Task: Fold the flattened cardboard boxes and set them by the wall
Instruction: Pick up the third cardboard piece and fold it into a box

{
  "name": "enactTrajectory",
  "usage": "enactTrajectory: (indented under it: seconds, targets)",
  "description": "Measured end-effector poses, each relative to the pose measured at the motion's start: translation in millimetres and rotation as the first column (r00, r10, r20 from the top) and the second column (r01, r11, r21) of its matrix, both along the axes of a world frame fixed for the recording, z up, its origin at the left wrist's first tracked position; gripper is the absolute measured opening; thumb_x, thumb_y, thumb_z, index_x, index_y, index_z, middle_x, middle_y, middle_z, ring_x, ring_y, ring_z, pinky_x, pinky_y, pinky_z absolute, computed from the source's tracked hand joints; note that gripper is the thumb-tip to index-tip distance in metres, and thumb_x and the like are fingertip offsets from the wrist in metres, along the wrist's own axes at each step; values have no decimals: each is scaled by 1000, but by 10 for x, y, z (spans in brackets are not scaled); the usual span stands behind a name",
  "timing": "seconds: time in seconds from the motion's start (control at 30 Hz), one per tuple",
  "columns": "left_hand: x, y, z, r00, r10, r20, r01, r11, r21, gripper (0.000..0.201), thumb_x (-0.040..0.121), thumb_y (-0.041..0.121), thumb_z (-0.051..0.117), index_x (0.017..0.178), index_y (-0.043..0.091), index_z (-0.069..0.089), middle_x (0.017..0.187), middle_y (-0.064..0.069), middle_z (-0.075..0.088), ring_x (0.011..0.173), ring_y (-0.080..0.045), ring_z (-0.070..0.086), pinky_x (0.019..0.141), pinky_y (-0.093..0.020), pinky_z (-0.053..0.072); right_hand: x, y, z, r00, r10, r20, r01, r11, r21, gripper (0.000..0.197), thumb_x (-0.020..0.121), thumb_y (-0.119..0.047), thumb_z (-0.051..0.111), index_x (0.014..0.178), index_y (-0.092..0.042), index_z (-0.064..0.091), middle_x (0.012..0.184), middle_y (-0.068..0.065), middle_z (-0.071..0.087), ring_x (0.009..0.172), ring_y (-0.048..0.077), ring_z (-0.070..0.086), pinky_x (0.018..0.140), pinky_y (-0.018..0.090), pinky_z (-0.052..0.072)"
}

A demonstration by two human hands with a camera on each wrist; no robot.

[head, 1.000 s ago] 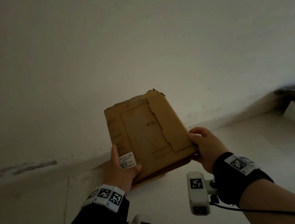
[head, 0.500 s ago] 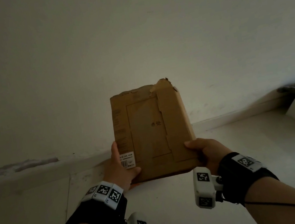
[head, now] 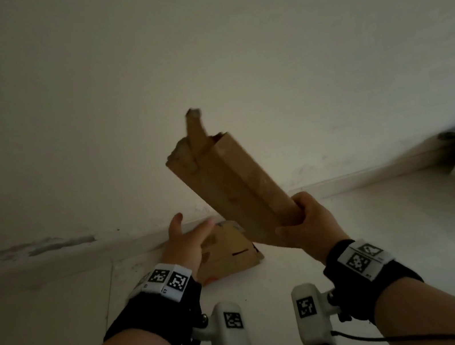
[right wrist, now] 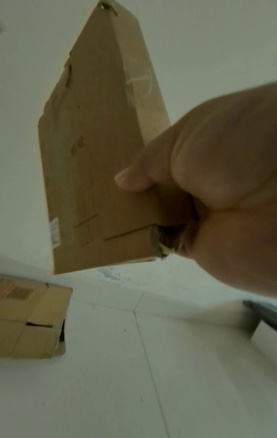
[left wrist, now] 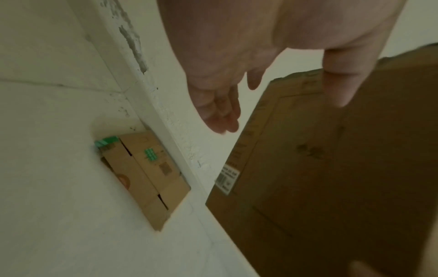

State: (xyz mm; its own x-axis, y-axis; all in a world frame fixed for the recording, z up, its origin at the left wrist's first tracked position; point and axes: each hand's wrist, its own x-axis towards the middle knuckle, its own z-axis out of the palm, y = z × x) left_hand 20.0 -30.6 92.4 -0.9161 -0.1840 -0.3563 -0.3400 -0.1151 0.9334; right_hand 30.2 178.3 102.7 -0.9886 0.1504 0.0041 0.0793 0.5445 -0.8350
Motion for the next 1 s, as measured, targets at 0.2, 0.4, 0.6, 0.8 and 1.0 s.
enactTrajectory:
  seconds: [0.2, 0.4, 0.6, 0.8, 1.0]
  targets:
    - [1, -8, 174, 984, 174, -19, -151, 896, 418, 60, 75, 61, 54, 124, 29, 44, 113, -12, 57, 90, -26, 61, 68, -40, 50, -1, -128, -78, 992, 29, -119, 13, 942, 335, 24, 78, -10, 63, 87, -26, 48, 70, -10, 53, 64, 11, 52, 51, 17, 36]
    - [19, -106, 205, 996, 84, 19, -84, 888, 452, 55, 67, 60, 60, 105, 20, 57, 102, -16, 63, 90, -31, 63, 71, -42, 55, -33, -164, -178, 963, 93, -254, 64, 835, 546, 16, 76, -3, 58, 83, -17, 57, 71, -7, 48, 76, 17, 45, 70, 26, 34]
    - [-60, -186, 45, 974, 160, 159, -214, 881, 422, 42, 83, 8, 61, 124, 6, 50, 92, -13, 60, 82, -28, 59, 62, -39, 53, -38, -281, -277, 952, 190, -239, -20, 821, 571, 19, 72, -5, 63, 83, -19, 56, 91, -4, 66, 98, 28, 54, 86, 40, 46]
    - [-169, -244, -150, 960, 213, 181, -270, 876, 400, 28, 87, 0, 52, 113, 11, 49, 89, -10, 57, 90, -29, 56, 79, -42, 49, -214, -224, -451, 998, 67, 8, -65, 934, 352, 81, 67, -41, 73, 136, -30, 32, 141, -4, 32, 130, 21, 30, 111, 41, 29]
    - [-310, -357, -423, 942, 230, 245, -311, 875, 372, 14, 88, -1, 51, 99, 8, 52, 85, -10, 57, 75, -25, 55, 77, -41, 48, -572, -110, -722, 831, -92, 549, 343, 861, -374, 58, 87, -40, 56, 134, -11, 39, 115, 14, 54, 95, 31, 61, 81, 43, 53]
